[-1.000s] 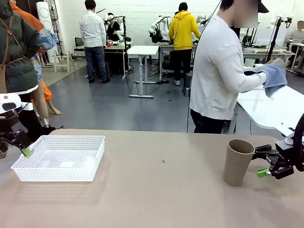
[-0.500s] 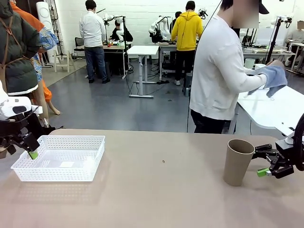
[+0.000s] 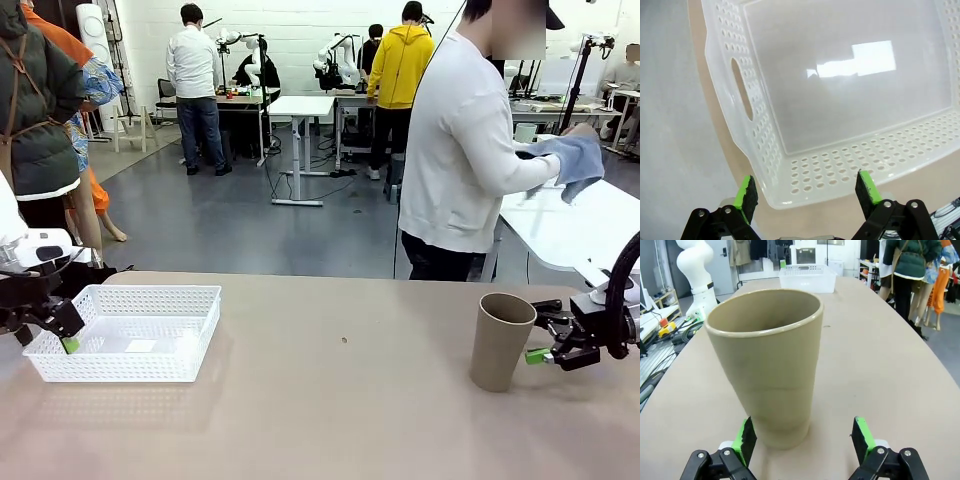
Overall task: Clean and organize the cups into the basket.
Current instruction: Pick up the Organizing basket and move it to the center of the table, then pick up the Reusable plastic cup from the right side of the table and place it inside the Organizing basket.
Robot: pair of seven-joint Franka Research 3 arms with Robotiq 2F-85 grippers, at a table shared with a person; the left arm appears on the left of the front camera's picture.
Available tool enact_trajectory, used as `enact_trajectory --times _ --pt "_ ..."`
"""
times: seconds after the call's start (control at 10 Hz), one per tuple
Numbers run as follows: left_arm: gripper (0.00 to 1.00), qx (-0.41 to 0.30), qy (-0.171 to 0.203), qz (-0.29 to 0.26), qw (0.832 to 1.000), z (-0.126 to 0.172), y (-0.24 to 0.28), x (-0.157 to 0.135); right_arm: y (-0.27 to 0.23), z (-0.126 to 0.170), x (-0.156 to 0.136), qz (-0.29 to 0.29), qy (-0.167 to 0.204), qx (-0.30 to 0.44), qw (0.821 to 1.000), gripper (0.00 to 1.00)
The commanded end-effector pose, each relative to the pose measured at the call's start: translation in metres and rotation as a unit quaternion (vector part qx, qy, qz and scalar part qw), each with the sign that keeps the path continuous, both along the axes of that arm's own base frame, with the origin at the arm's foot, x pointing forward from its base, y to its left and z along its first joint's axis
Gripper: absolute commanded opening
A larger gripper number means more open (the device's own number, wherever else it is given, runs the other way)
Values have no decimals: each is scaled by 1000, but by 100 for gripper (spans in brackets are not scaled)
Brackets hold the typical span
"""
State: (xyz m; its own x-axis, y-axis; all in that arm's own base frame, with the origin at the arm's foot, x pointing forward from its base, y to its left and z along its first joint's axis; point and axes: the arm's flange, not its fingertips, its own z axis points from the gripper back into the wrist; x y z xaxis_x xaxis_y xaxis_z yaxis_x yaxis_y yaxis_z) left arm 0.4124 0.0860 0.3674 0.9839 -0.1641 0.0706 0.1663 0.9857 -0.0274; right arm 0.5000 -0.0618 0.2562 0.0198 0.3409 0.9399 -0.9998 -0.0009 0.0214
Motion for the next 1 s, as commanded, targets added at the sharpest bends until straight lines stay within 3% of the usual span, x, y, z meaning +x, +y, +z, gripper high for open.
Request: enact_trajectory --times 0.0,0.9 --pt "100 8 8 14 1000 -9 8 9 8 -3 12 1 -26 21 999 100" --pt "100 5 7 17 1000 -11 11 6 8 -9 9 18 -5 34 999 100"
